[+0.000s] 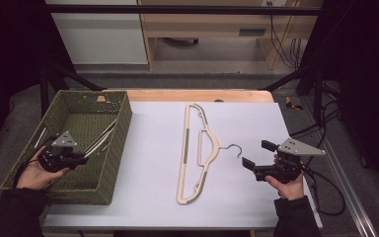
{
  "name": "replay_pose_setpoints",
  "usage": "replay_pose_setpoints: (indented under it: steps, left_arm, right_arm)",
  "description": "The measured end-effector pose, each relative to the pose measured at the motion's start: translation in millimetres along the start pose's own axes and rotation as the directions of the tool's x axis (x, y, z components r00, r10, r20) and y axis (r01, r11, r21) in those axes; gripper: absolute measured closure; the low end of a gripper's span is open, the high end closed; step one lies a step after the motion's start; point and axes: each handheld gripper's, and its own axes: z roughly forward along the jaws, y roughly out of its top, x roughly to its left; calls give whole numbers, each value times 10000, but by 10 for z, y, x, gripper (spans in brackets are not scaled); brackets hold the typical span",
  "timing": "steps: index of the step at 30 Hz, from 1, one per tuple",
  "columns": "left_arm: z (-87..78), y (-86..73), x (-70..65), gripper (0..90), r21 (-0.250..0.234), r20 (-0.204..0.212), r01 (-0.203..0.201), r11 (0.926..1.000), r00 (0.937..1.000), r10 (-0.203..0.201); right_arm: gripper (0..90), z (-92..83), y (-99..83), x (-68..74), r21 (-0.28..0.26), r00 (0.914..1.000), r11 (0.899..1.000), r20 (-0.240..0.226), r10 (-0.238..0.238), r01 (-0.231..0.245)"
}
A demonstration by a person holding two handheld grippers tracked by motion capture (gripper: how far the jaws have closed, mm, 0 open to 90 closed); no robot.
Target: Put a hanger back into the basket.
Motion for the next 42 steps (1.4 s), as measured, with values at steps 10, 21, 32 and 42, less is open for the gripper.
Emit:
replay_pose_setpoints:
  steps: [10,21,32,42]
  left_arm:
    - [-105,55,-19,638,-419,160,-36,9991,9999,42]
    - [-596,156,-65,329,-3635,-435,1097,9251,9900,-1345]
    - [-783,561,-508,111,-5329,-441,1284,8364,9829,-1790]
    - [-570,961,-1047,91,-5977,265,1354,7902,9884,-1493]
  right_arm:
    - [37,-11,5,3,-63,10000,10000,-11,4,-4]
    - [37,-16,7,6,-151,9999,9999,-89,-66,65]
    - [34,-22,4,5,-211,10000,9998,-32,-8,7]
    - [36,-17,-14,-26,-241,10000,9997,63,57,-55]
